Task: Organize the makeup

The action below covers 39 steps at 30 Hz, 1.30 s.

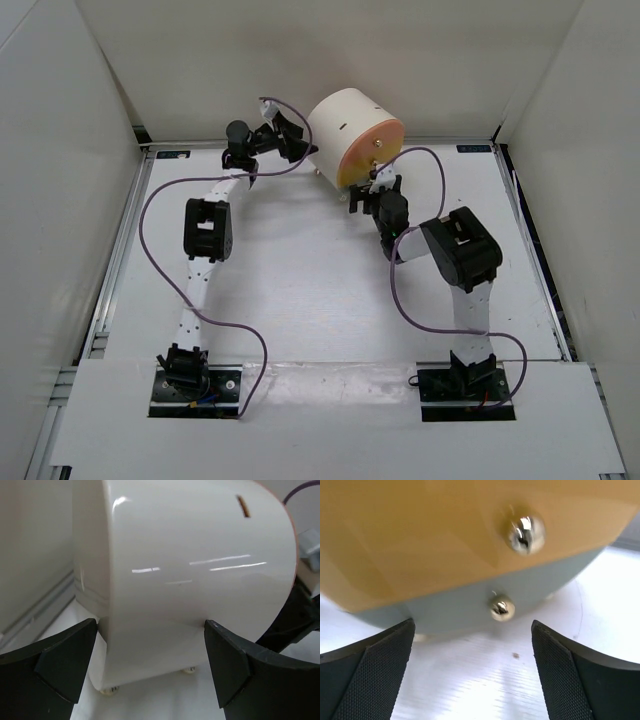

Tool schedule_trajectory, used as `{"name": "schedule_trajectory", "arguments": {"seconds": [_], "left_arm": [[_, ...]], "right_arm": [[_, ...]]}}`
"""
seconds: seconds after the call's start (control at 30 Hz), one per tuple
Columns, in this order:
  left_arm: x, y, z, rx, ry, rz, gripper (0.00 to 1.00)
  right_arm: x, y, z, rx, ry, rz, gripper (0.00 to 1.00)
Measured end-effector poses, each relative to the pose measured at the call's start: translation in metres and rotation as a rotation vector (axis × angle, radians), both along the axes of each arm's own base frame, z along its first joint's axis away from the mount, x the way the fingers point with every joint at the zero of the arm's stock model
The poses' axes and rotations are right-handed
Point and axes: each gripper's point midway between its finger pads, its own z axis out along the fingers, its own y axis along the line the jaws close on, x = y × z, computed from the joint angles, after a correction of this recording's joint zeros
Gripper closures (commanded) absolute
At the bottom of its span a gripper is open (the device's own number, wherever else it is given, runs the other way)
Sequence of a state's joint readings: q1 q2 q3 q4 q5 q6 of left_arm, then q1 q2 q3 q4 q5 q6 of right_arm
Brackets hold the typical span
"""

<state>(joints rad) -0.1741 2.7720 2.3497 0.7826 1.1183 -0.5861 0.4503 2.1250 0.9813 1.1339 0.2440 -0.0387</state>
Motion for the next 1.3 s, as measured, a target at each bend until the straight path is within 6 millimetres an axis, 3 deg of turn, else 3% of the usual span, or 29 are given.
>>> {"name": "schedule_trajectory", "arguments": {"seconds": [0.17,0.23,0.33,0.4,0.53,0.63,0.7,0.77,0.9,0.97,1.1,1.3], "left_arm": [[0.01,0.019,-0.027,0.042,0.195,0.052,0.02],[0.021,0.037,-0.037,0.06,0.282,0.125,0.02],[0.038,0.084,-0.045,0.102,0.397,0.304,0.02],[0.039,0.115,-0.038,0.134,0.443,0.42,0.02],[0.025,0.175,0.006,0.197,0.514,0.717,0.02],[-0.011,0.198,0.053,0.218,0.529,0.931,0.02],[-0.056,0.202,0.075,0.234,0.549,1.075,0.02],[-0.107,0.191,0.086,0.255,0.556,1.163,0.02],[-0.192,0.164,0.071,0.33,0.609,1.238,0.02],[-0.223,0.169,0.048,0.394,0.668,1.299,0.02],[-0.259,0.192,0.013,0.515,0.757,1.437,0.02],[-0.274,0.195,0.014,0.55,0.734,1.502,0.02]], "right_arm": [[-0.02,0.007,0.051,0.071,-0.078,0.022,0.01],[-0.029,-0.001,0.078,0.105,-0.112,0.018,0.01],[-0.045,-0.018,0.111,0.142,-0.144,-0.009,0.01],[-0.059,-0.031,0.128,0.166,-0.152,-0.026,0.01],[-0.084,-0.065,0.149,0.216,-0.058,-0.098,0.01],[-0.092,-0.102,0.165,0.248,0.057,-0.223,0.01],[-0.096,-0.129,0.168,0.265,0.142,-0.323,0.01],[-0.107,-0.154,0.157,0.258,0.223,-0.397,0.01],[-0.138,-0.192,0.115,0.22,0.427,-0.479,0.01],[-0.149,-0.203,0.102,0.22,0.497,-0.499,0.01],[-0.156,-0.196,0.095,0.249,0.555,-0.454,0.01],[-0.157,-0.177,0.095,0.28,0.582,-0.345,0.01]]}}
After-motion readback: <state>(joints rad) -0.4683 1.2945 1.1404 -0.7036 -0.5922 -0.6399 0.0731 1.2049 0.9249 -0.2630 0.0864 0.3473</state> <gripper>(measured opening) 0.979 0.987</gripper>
